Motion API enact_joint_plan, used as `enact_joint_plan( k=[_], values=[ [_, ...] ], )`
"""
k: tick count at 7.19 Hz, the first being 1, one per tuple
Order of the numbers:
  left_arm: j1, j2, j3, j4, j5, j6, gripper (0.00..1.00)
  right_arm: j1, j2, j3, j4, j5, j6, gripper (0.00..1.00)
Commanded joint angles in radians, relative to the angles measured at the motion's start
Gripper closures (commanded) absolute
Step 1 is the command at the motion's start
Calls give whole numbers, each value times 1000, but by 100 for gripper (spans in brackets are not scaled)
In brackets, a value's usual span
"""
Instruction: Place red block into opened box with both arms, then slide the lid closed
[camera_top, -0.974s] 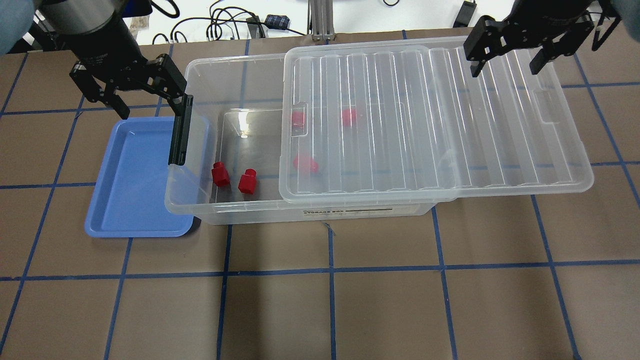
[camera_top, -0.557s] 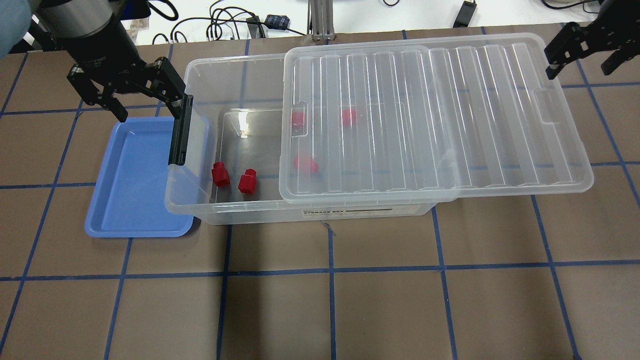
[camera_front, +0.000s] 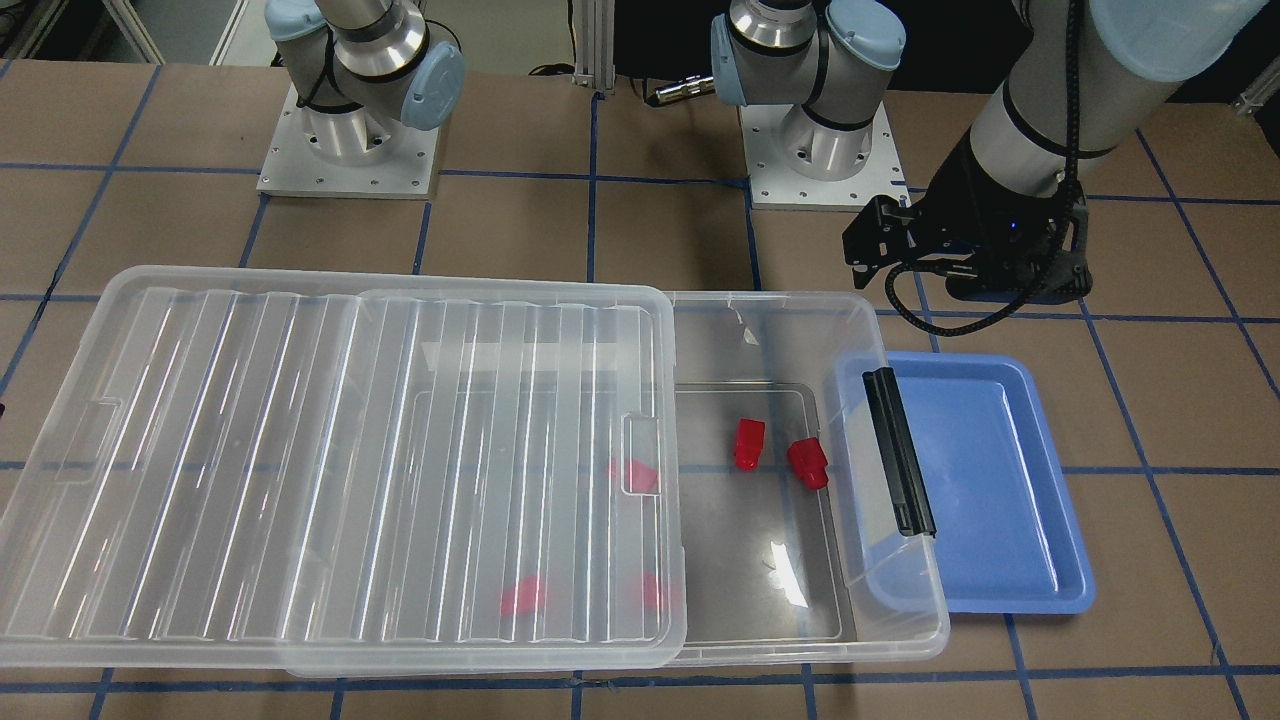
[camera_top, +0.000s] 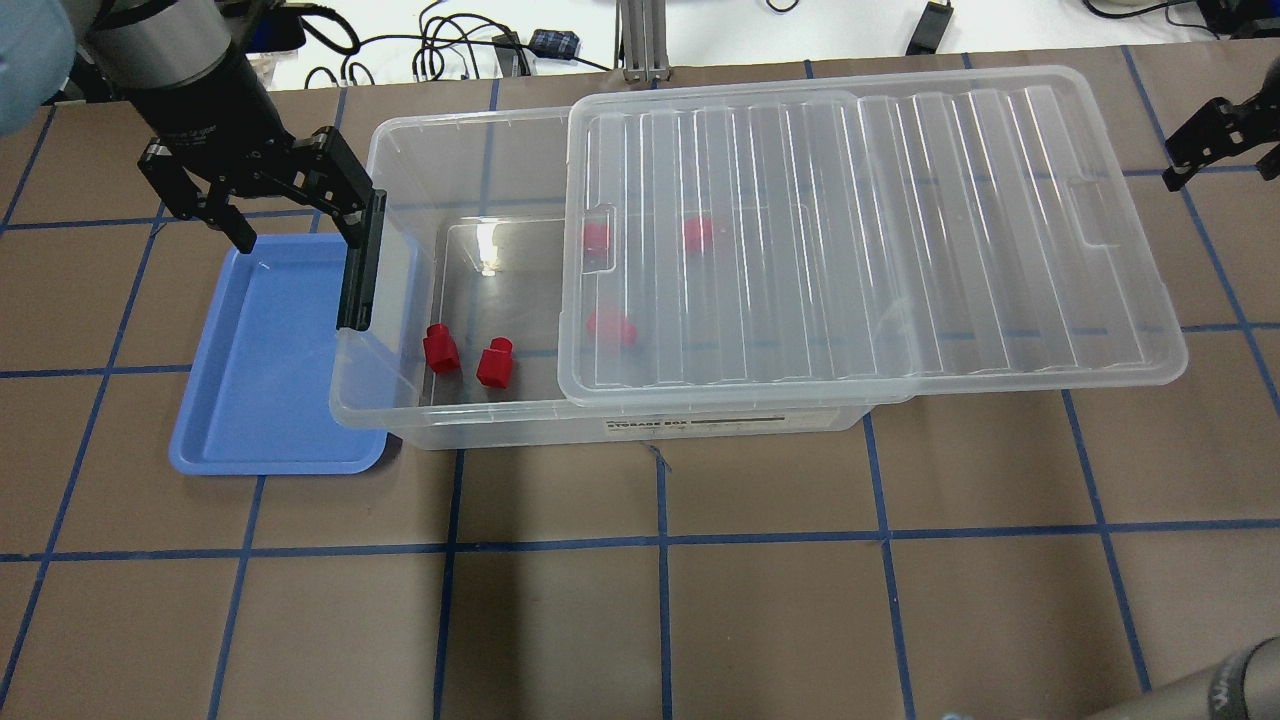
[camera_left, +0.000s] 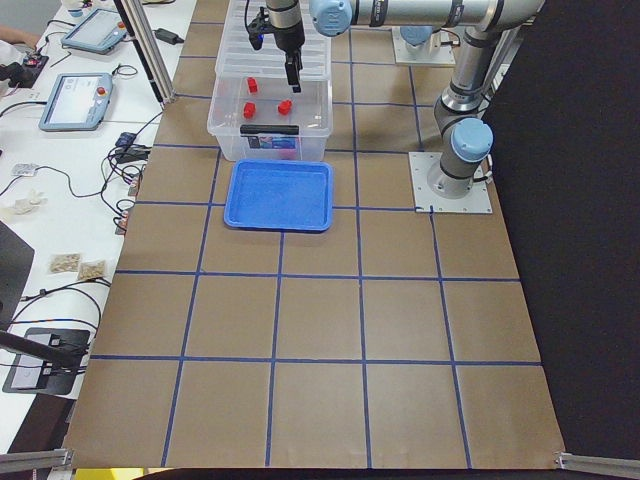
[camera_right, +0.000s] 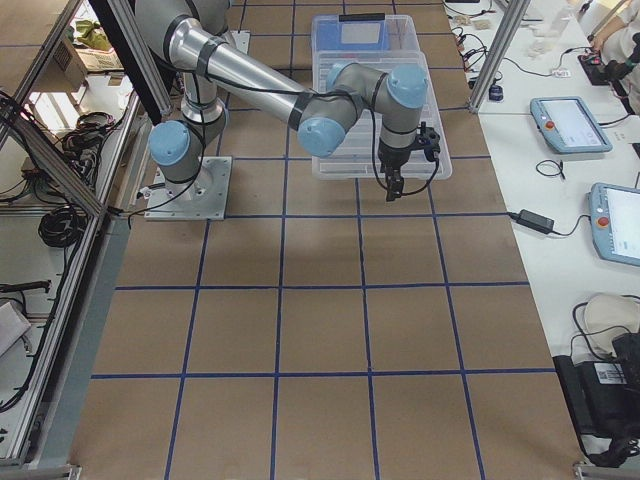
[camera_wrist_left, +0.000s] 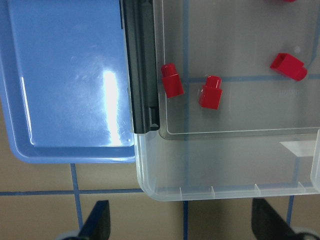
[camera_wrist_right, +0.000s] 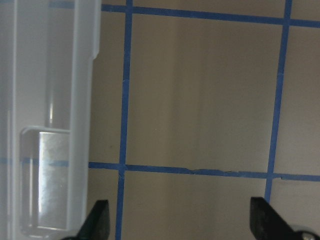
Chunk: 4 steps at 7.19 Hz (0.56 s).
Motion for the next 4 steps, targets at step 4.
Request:
enact_joint_plan(
  k=[4],
  values=[
    [11,0,-1,22,19,10,0,86,38,7,-13,-5,24,0]
  ],
)
